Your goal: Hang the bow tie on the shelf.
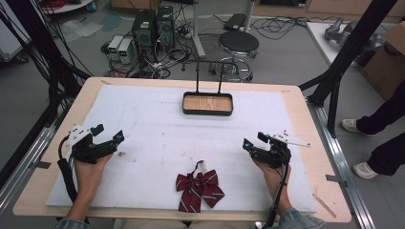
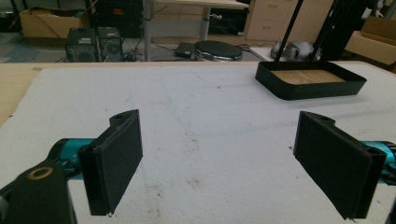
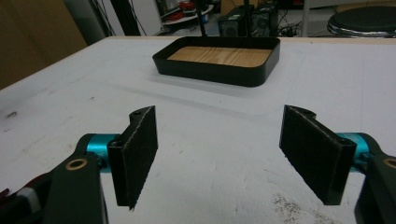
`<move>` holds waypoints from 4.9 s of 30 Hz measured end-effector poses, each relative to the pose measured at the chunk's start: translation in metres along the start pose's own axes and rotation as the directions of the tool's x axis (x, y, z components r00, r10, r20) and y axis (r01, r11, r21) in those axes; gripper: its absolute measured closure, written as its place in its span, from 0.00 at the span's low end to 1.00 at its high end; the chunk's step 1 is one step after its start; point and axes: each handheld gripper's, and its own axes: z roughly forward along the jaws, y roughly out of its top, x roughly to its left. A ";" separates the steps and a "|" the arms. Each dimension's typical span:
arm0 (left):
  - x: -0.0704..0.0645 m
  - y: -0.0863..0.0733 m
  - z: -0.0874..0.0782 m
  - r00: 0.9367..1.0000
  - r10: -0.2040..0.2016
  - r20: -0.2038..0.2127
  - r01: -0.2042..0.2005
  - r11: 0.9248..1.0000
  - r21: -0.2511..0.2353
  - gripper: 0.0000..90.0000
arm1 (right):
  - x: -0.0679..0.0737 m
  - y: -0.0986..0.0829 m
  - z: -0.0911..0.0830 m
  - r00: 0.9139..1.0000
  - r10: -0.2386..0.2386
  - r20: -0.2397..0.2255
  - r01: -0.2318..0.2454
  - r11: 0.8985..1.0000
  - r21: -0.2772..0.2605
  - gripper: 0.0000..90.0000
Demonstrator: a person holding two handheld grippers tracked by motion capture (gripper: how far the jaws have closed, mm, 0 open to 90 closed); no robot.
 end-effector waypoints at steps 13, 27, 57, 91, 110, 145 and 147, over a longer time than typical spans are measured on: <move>0.000 0.001 -0.002 1.000 0.002 -0.006 -0.002 1.000 -0.007 0.18 | 0.006 0.002 -0.001 1.000 -0.027 -0.012 0.027 1.000 -0.007 0.31; 0.001 0.002 -0.003 1.000 -0.002 -0.005 0.002 1.000 -0.013 0.18 | 0.032 0.001 0.000 0.985 -0.096 -0.141 0.097 0.995 -0.002 0.31; 0.003 0.004 -0.005 1.000 -0.021 -0.001 0.021 0.999 -0.028 0.18 | 0.131 -0.030 0.048 0.838 -0.309 -0.449 0.437 0.874 0.213 0.36; 0.002 0.007 -0.008 1.000 -0.028 0.006 0.028 0.999 -0.037 0.18 | 0.139 -0.044 0.056 0.790 -0.394 -0.470 0.553 0.789 0.268 0.84; 0.000 0.010 -0.009 0.999 -0.037 0.013 0.038 0.998 -0.053 0.18 | 0.102 -0.005 0.056 0.861 -0.459 -0.219 0.489 0.866 0.107 0.84; -0.001 0.010 -0.005 0.999 -0.030 0.022 0.031 0.998 -0.049 0.18 | 0.012 0.119 0.087 0.963 -0.258 0.076 0.265 0.960 -0.092 0.84; 0.000 0.010 -0.005 0.999 -0.030 0.022 0.031 0.998 -0.048 0.18 | 0.008 0.124 0.089 0.965 -0.249 0.085 0.257 0.961 -0.098 0.84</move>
